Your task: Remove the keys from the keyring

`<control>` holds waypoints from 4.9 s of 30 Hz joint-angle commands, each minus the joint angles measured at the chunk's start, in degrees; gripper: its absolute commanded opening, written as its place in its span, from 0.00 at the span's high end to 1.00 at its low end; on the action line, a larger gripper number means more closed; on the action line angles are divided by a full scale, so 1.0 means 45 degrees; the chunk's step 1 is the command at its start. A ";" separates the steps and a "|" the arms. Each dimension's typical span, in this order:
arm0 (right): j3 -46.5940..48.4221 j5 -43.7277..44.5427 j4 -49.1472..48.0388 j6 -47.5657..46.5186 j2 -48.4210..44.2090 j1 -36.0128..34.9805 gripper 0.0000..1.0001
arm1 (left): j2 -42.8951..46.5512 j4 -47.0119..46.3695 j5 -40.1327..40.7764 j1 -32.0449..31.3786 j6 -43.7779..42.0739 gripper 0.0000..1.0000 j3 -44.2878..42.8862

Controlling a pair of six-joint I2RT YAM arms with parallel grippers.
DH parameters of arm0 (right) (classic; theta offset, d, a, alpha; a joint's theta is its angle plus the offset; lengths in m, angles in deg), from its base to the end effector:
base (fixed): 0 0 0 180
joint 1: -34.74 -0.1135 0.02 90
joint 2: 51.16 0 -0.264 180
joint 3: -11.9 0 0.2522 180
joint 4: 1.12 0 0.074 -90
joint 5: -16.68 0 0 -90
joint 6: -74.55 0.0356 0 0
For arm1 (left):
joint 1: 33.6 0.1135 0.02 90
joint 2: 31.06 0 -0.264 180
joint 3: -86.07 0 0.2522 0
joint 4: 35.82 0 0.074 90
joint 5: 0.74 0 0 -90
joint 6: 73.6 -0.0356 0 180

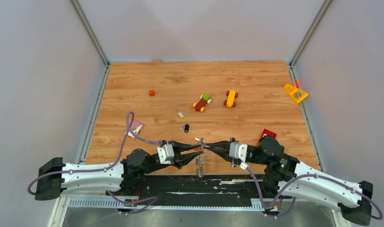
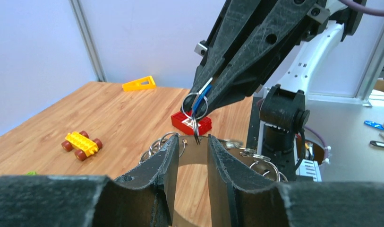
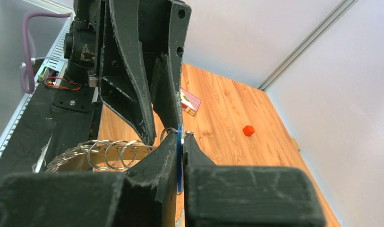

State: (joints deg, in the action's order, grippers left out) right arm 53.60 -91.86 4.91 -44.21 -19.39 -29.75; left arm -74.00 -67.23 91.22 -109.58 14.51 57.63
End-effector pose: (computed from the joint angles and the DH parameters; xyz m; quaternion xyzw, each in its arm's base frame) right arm 0.0550 0.1416 0.3033 -0.5706 0.3771 0.3259 0.6527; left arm 0.0438 -0.1702 0.2621 0.3635 0.4717 -0.4758 0.6473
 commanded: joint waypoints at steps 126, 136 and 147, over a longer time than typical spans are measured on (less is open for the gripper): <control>0.0636 0.0015 0.0209 0.0710 0.0243 -0.0101 1.00 | 0.0769 0.2643 0.1430 -0.0017 -0.0850 1.00 -0.0792; 0.0722 0.0902 0.0750 0.0774 0.0362 -0.0096 1.00 | 0.0857 0.8532 0.2041 -0.0009 -0.2778 1.00 -0.3431; 0.0655 0.1140 0.0600 0.0910 0.0530 -0.0102 1.00 | -0.0895 1.3339 0.3237 -0.0009 -0.4396 1.00 -0.6416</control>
State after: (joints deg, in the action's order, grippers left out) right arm 54.02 -86.70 9.90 -40.78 -16.40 -29.75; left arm -75.82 -17.44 99.46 -110.11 -0.59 33.78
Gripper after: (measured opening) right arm 0.047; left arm 0.007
